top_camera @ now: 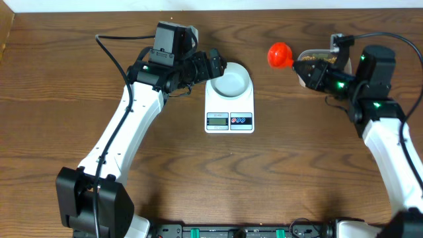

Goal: Scoop item into bowl and weigh 50g on scale

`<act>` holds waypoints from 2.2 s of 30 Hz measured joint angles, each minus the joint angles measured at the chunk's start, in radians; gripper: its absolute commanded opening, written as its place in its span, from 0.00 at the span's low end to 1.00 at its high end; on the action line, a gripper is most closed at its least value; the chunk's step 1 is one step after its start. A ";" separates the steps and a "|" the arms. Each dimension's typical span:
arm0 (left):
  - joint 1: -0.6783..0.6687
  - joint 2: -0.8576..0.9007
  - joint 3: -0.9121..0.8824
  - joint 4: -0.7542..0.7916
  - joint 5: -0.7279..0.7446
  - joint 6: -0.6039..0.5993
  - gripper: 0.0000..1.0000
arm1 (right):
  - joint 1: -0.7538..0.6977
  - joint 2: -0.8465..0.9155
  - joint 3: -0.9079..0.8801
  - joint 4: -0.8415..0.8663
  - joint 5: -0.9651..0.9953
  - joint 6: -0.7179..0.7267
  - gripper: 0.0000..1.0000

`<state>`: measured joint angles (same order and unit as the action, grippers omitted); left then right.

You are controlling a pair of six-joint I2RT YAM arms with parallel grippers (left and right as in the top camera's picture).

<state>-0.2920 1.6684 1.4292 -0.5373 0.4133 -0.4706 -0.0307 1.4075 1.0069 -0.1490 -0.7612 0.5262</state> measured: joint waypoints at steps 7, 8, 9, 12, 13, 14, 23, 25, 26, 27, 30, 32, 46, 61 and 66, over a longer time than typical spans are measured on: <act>0.000 0.000 0.000 -0.002 0.000 0.032 0.98 | -0.032 -0.159 0.000 -0.221 0.042 -0.065 0.01; 0.000 0.000 0.000 -0.002 0.000 0.035 0.98 | -0.040 -0.177 0.000 -0.242 0.045 -0.072 0.01; 0.000 0.000 0.000 -0.002 -0.001 0.040 0.98 | -0.049 -0.196 0.000 -0.263 0.051 -0.078 0.01; 0.000 0.000 0.000 -0.002 0.000 0.058 0.98 | -0.072 -0.236 0.000 -0.302 0.061 -0.093 0.01; 0.000 0.000 0.000 -0.002 0.000 0.061 0.98 | -0.079 -0.249 0.000 -0.314 0.063 -0.098 0.01; 0.000 0.000 0.000 -0.002 0.000 0.066 0.98 | -0.085 -0.258 0.000 -0.323 0.064 -0.103 0.01; 0.000 0.000 0.000 -0.005 -0.001 0.101 0.98 | -0.105 -0.275 0.000 -0.366 0.075 -0.137 0.01; 0.000 0.000 0.000 -0.005 0.000 0.114 0.98 | -0.105 -0.275 0.000 -0.367 0.076 -0.145 0.01; 0.000 0.000 0.000 -0.005 0.000 0.122 0.98 | -0.105 -0.275 0.000 -0.367 0.077 -0.148 0.01; 0.000 0.000 0.000 -0.005 0.000 0.129 0.98 | -0.105 -0.275 0.000 -0.367 0.077 -0.149 0.01; 0.000 0.000 0.000 -0.006 0.000 0.136 0.98 | -0.105 -0.275 0.000 -0.367 0.078 -0.154 0.01; 0.000 0.000 0.000 -0.006 0.000 0.138 0.98 | -0.105 -0.275 0.000 -0.367 0.078 -0.156 0.01; 0.000 0.000 0.000 -0.020 0.000 0.139 0.99 | -0.131 -0.275 0.000 -0.373 0.082 -0.156 0.01; 0.000 0.000 0.000 -0.028 0.000 0.289 0.99 | -0.139 -0.275 0.000 -0.375 0.082 -0.165 0.01; 0.000 0.000 0.000 -0.039 -0.001 0.343 0.99 | -0.179 -0.275 0.000 -0.375 0.082 -0.171 0.01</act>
<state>-0.2920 1.6684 1.4292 -0.5758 0.4126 -0.1276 -0.2100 1.1320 1.0069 -0.5240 -0.6792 0.3550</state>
